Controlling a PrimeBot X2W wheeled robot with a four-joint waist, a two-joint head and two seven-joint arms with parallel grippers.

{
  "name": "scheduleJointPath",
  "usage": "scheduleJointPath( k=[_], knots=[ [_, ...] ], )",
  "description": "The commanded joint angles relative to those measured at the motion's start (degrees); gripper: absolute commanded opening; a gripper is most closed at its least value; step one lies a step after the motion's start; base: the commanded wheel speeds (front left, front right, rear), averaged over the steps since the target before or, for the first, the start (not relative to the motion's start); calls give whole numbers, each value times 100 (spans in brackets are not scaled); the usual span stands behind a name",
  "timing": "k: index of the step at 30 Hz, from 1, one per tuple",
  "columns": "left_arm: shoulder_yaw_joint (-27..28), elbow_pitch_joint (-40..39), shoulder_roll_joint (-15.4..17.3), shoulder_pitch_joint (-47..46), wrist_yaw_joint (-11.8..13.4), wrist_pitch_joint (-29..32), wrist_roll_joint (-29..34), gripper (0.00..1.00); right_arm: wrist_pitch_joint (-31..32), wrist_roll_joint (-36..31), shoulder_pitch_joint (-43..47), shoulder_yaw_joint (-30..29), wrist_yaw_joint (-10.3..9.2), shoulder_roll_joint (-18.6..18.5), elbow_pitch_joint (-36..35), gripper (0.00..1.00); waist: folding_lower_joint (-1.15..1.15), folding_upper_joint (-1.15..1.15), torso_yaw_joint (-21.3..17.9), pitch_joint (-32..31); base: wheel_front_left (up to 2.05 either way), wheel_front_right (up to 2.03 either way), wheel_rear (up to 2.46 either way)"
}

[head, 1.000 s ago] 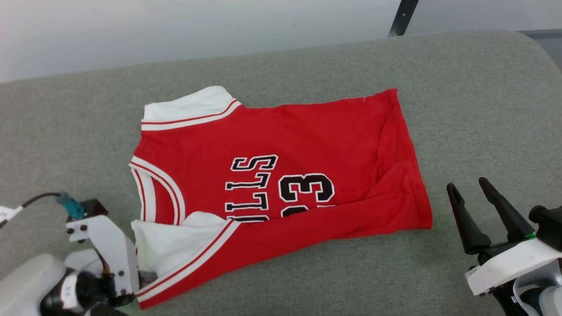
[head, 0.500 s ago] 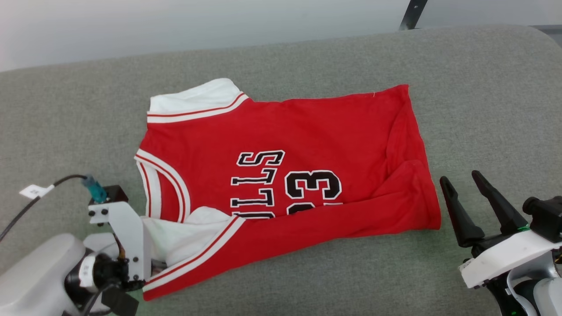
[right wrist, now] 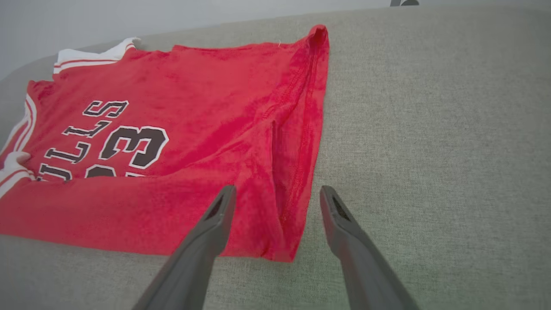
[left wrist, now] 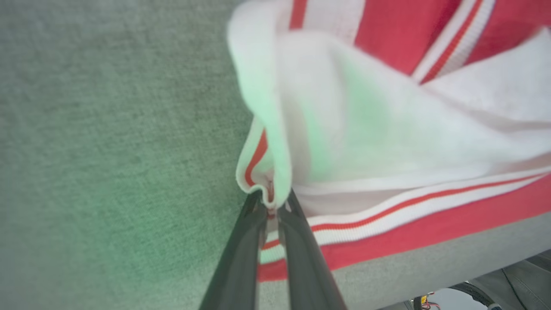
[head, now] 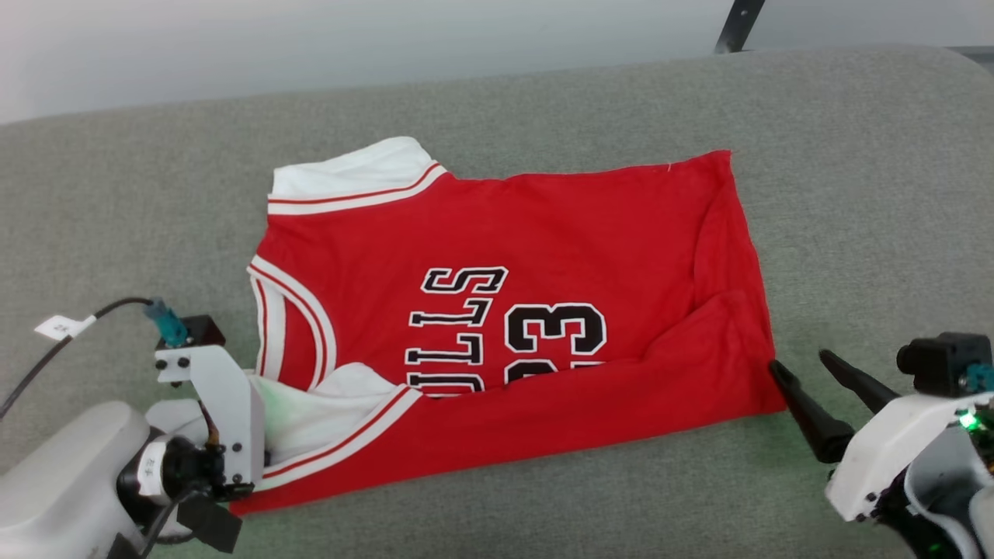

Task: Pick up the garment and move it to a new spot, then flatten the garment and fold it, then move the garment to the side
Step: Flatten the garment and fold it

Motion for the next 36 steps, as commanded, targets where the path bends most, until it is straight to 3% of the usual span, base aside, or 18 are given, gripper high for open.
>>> scheduleJointPath(
  k=[1,11,26,27,28,29,36],
  knots=[
    [-62,154,-109,-11,19,-222,137,0,224,79,-112,-54,-10,-54,3,100,0,0,32,13,0,0,0],
    [-102,179,-355,-162,-206,-330,205,0,2276,257,-762,26,-9,-207,499,100,0,0,280,100,0,0,0],
    [-93,483,-693,-438,-476,-465,245,0,3895,-281,-1817,301,-11,174,2199,100,0,0,692,279,0,0,0],
    [-93,501,-711,-438,-497,-466,233,0,4017,-322,-1860,350,-11,174,2236,68,0,0,708,275,0,0,0],
    [-96,522,-719,-441,-500,-459,230,0,4073,-358,-1896,344,-11,170,2243,16,0,0,719,270,0,0,0],
    [-97,547,-727,-437,-497,-460,224,0,4123,-400,-1943,306,-11,166,2252,0,0,0,729,262,0,0,0],
    [-113,600,-648,-447,-551,-340,210,0,4555,-381,-2056,166,-10,113,2071,0,0,0,757,122,0,0,0]
  ],
)
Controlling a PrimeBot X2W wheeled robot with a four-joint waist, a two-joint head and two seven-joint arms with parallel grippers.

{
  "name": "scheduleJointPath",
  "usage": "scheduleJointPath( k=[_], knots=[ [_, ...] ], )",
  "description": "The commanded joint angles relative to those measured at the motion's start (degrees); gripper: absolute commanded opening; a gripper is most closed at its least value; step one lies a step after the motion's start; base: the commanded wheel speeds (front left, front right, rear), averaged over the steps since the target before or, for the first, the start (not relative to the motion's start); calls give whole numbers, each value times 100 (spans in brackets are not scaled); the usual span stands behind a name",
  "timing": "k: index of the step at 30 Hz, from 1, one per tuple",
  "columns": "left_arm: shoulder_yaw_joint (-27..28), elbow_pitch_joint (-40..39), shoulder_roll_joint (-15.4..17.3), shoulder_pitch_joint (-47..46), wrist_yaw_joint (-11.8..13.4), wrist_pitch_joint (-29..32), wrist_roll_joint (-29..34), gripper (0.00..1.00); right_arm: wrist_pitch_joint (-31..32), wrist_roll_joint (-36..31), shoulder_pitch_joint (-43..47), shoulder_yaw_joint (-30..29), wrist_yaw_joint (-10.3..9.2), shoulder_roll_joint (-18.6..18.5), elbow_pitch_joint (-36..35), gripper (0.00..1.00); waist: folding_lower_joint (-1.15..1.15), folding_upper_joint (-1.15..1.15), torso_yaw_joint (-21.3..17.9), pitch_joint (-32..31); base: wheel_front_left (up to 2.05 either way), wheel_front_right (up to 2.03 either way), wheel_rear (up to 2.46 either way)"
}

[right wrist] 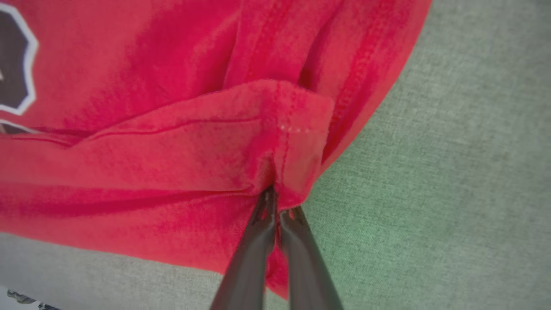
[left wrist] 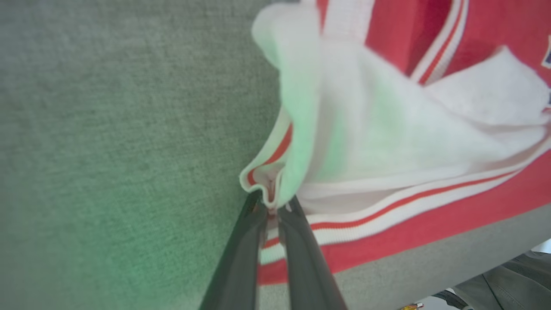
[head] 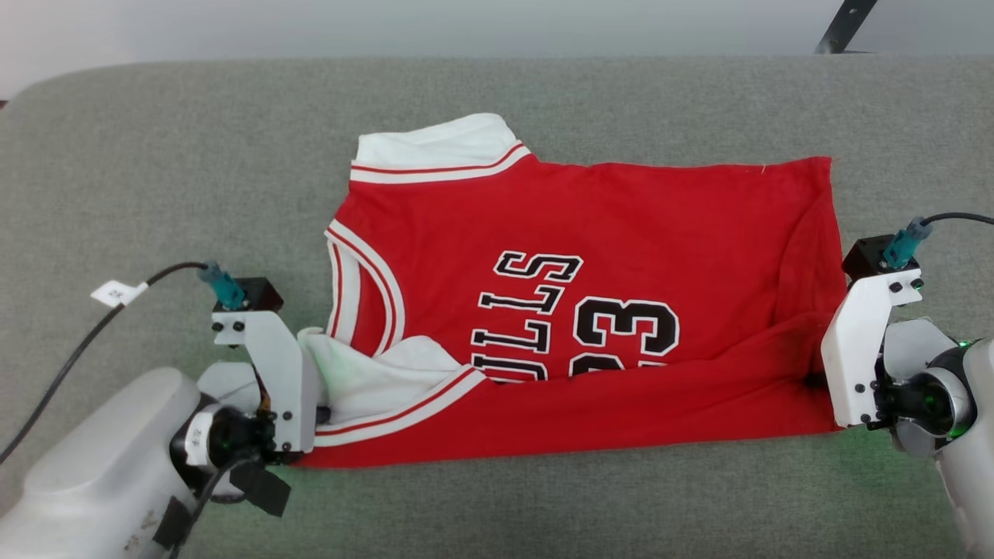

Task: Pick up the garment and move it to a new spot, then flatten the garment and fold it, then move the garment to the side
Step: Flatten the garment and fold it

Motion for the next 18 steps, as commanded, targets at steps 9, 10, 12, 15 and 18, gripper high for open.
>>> scheduleJointPath(
  k=[9,10,12,15,18],
  knots=[
    [-62,-67,251,167,116,144,17,0,461,107,295,-213,-10,-151,-280,0,0,0,18,-386,0,0,0],
    [-60,-122,278,188,130,156,14,0,504,107,329,-232,-10,-169,-332,0,0,0,18,-429,0,0,0],
    [-60,-240,349,231,182,200,-13,0,589,82,403,-284,-10,-214,-432,0,0,0,20,-510,0,0,0],
    [-63,-435,473,312,288,273,-18,0,718,109,518,-349,-10,-268,-583,0,0,0,24,-613,0,0,0],
    [-57,-584,545,374,371,304,-45,0,801,124,588,-394,-10,-313,-698,0,0,0,29,-663,0,0,0]
  ],
)
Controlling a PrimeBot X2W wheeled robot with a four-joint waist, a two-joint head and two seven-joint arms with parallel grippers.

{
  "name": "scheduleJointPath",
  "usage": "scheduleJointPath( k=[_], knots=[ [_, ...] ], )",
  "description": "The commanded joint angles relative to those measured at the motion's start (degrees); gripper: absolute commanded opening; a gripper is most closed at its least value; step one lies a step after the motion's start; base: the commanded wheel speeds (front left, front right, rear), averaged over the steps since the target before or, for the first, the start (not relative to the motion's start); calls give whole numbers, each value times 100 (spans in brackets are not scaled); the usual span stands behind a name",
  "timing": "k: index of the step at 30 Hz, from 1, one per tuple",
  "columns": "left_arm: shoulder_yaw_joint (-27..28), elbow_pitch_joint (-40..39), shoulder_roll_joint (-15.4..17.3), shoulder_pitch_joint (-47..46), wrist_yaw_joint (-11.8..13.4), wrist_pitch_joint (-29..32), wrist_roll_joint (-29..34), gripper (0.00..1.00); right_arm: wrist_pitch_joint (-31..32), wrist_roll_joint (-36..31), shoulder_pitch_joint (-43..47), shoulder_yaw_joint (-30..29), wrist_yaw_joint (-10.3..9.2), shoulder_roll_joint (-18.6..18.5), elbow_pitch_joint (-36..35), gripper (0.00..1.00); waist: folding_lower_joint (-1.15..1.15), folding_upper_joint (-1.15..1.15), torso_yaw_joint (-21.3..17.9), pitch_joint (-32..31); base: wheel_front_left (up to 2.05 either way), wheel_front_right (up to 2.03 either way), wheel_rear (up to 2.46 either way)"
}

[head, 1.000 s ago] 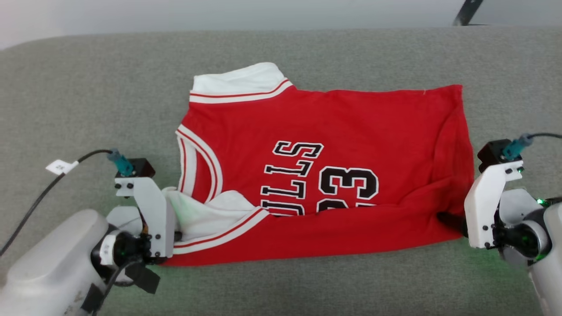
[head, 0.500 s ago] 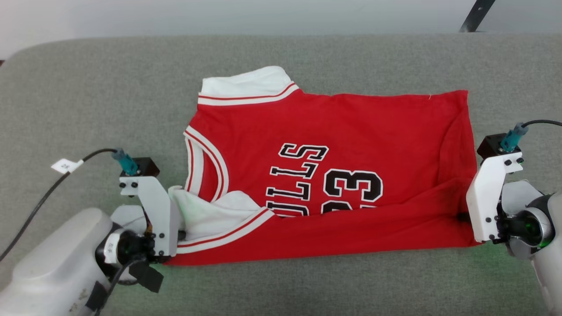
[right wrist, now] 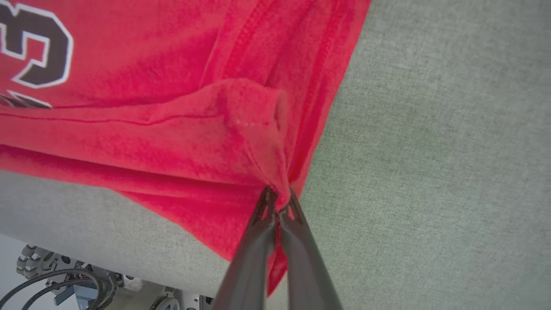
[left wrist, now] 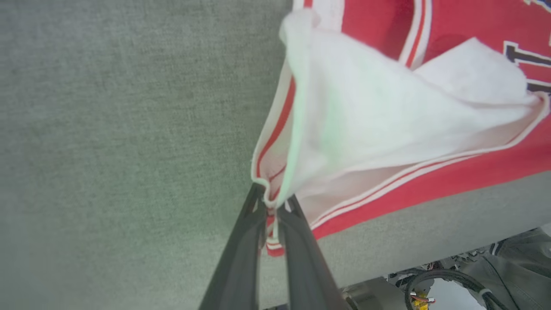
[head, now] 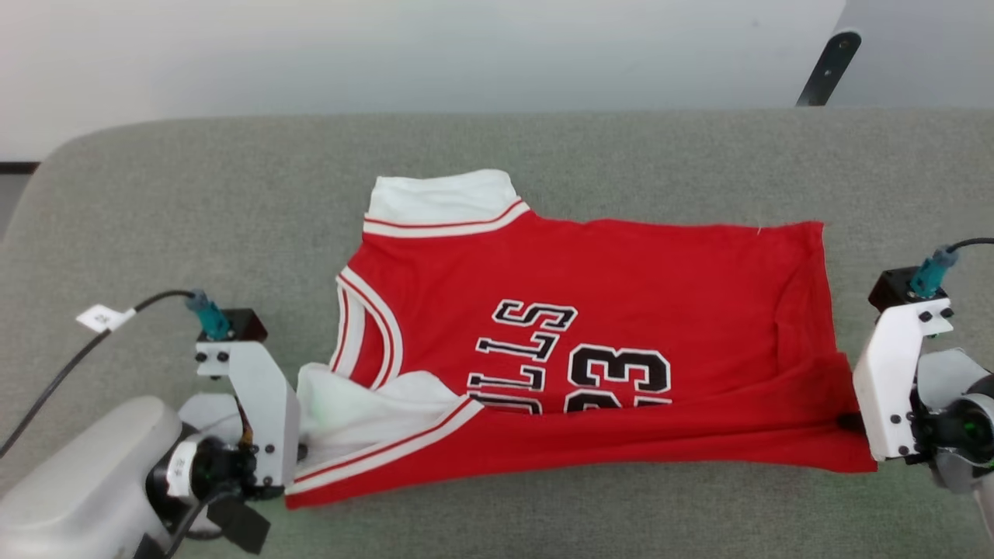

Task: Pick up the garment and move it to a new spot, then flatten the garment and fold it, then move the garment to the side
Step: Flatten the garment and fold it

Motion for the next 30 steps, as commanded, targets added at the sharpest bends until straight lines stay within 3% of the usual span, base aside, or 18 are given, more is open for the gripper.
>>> scheduleJointPath(
  k=[1,6,11,27,28,29,30],
  knots=[
    [-19,-79,149,134,125,60,5,0,89,1,138,-88,-10,-114,-82,0,0,0,17,-76,0,0,0],
    [-56,-531,280,318,345,124,-4,0,318,48,387,-198,-11,-166,-407,0,0,0,32,-92,0,0,0],
    [-125,-696,217,475,408,99,-13,0,352,4,586,-257,-10,-20,-552,0,0,0,26,-13,0,0,0],
    [-319,348,-451,312,157,57,27,0,6,8,417,28,-10,221,-174,0,0,0,15,143,0,0,0],
    [-323,397,-444,266,166,58,66,16,-18,7,402,51,-10,211,-149,0,0,0,15,138,0,0,0],
    [-313,433,-434,221,168,50,85,43,-32,10,399,70,-10,200,-123,0,0,0,19,130,0,0,0],
    [-304,444,-416,187,153,58,100,61,-53,27,393,82,-10,199,-97,0,0,0,23,121,0,0,0]
  ],
)
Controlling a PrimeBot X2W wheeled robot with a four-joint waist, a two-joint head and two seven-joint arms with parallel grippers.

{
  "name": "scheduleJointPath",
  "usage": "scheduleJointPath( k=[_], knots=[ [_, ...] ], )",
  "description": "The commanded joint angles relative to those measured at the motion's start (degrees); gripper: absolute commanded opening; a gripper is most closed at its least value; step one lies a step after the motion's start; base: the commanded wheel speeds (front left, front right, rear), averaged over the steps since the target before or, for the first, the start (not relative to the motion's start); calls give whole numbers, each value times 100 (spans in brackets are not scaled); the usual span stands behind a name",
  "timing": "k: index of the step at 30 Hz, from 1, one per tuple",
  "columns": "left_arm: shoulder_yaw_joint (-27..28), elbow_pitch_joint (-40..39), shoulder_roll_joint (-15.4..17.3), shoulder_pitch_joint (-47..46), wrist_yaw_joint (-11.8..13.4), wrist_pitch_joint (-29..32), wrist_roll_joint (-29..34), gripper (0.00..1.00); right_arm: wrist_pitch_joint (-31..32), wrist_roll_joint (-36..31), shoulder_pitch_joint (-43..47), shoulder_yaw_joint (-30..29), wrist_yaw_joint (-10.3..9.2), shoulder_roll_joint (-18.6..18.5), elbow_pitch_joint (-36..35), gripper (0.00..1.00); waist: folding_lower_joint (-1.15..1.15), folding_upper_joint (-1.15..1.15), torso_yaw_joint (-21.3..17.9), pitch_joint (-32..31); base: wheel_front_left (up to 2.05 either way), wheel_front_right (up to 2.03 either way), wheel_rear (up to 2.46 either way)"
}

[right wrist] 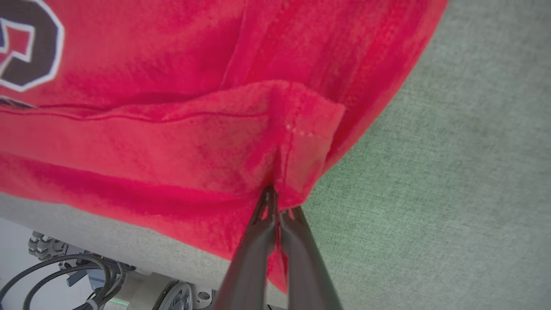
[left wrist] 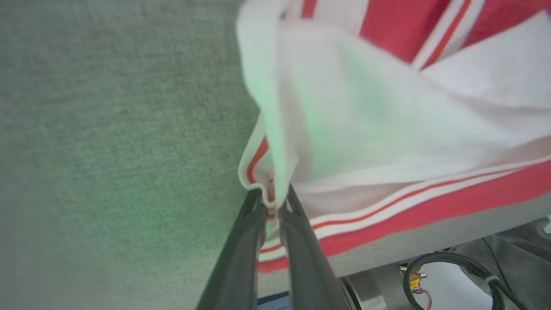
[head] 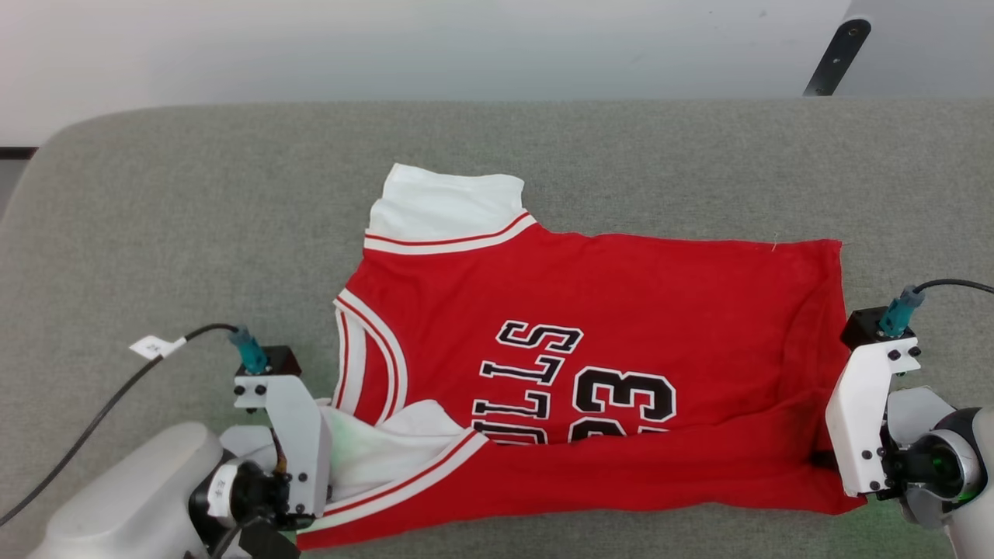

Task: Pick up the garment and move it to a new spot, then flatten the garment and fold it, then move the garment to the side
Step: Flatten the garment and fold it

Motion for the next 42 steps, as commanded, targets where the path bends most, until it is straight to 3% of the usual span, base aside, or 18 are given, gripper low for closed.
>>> scheduleJointPath(
  k=[1,2,17,18,19,20,27,36,42],
  knots=[
    [-27,123,5,-44,17,-68,130,91,-47,11,-34,29,-10,-9,38,0,0,0,9,-16,0,0,0],
    [-24,112,53,-93,35,-43,149,100,-55,20,-43,41,-10,-23,63,0,0,0,17,-29,0,0,0],
    [317,-1144,834,-251,675,140,145,100,-121,20,-104,6,-10,-16,495,0,0,0,161,-12,0,0,0],
    [345,-1191,858,-226,700,108,128,100,-125,-7,-115,-1,-10,-11,530,18,0,0,172,-8,0,0,0],
    [358,-1235,878,-197,712,83,121,100,-136,-27,-131,-16,-10,-3,570,51,0,0,180,-7,0,0,0],
    [367,-1285,892,-178,699,44,137,100,-145,-61,-148,-42,-10,-6,606,100,0,0,188,-9,0,0,0],
    [493,-1405,830,-50,606,-388,190,100,-18,-160,-241,-206,-10,-71,512,100,0,0,210,-120,0,0,0],
    [624,-1408,738,215,452,-1040,257,100,65,-264,71,-835,-10,-127,-45,100,0,0,214,-489,0,0,0],
    [757,-1431,640,513,317,-1825,394,100,-568,-257,596,-1153,-10,4,-937,100,0,0,244,-794,0,0,0]
  ],
)
